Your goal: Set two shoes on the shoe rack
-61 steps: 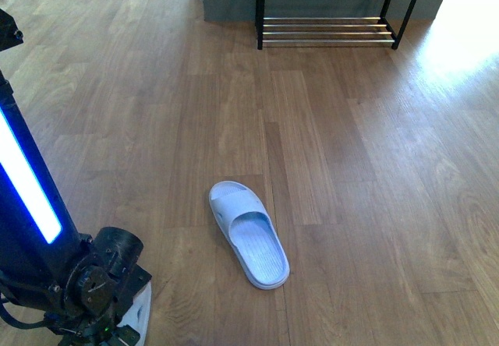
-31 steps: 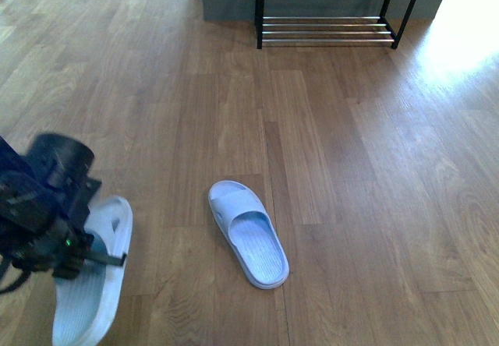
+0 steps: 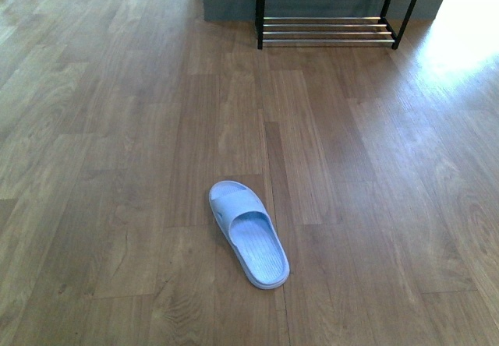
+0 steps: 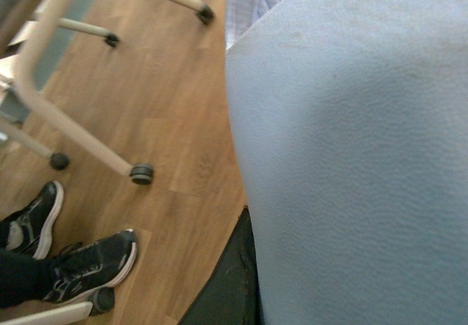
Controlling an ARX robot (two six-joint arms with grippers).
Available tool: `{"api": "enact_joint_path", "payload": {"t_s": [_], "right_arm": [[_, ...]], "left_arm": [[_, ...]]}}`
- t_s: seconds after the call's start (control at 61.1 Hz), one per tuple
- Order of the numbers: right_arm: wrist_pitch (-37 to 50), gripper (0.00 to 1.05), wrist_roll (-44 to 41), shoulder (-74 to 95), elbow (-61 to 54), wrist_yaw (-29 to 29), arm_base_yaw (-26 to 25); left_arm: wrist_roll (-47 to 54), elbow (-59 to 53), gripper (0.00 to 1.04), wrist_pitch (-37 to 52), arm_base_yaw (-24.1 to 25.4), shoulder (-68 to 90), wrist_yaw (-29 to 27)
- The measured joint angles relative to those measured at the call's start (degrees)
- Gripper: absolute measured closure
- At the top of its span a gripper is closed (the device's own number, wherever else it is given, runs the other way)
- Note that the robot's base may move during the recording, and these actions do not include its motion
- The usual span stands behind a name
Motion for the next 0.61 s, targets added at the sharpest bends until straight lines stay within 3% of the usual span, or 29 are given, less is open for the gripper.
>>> {"api": "enact_joint_path", "payload": {"t_s": [0.213, 0.328, 0.393, 0.508, 0.606], "right_arm": [[0.00, 0.09, 0.00, 0.00, 0.00, 0.00, 0.00], [0.00, 0.09, 0.00, 0.00, 0.00, 0.00, 0.00], [0.00, 0.09, 0.00, 0.00, 0.00, 0.00, 0.00], [0.00, 0.09, 0.00, 0.00, 0.00, 0.02, 0.00], [0.00, 0.09, 0.00, 0.00, 0.00, 0.00, 0.00]], "left_arm": [[-3.91, -12.44, 1.03, 1.97, -2.69, -15.80, -3.10], [-6.78, -12.44, 1.03, -7.45, -7.04, -23.80, -4.46], [-5.75, -12.41, 1.03, -6.27, -8.94, -27.12, -4.79], [-4.50, -12.09, 1.03, -1.86, -7.82, -27.12, -3.78], [-3.48, -12.13, 1.03, 3.37, -4.11, -22.08, -1.38]]}}
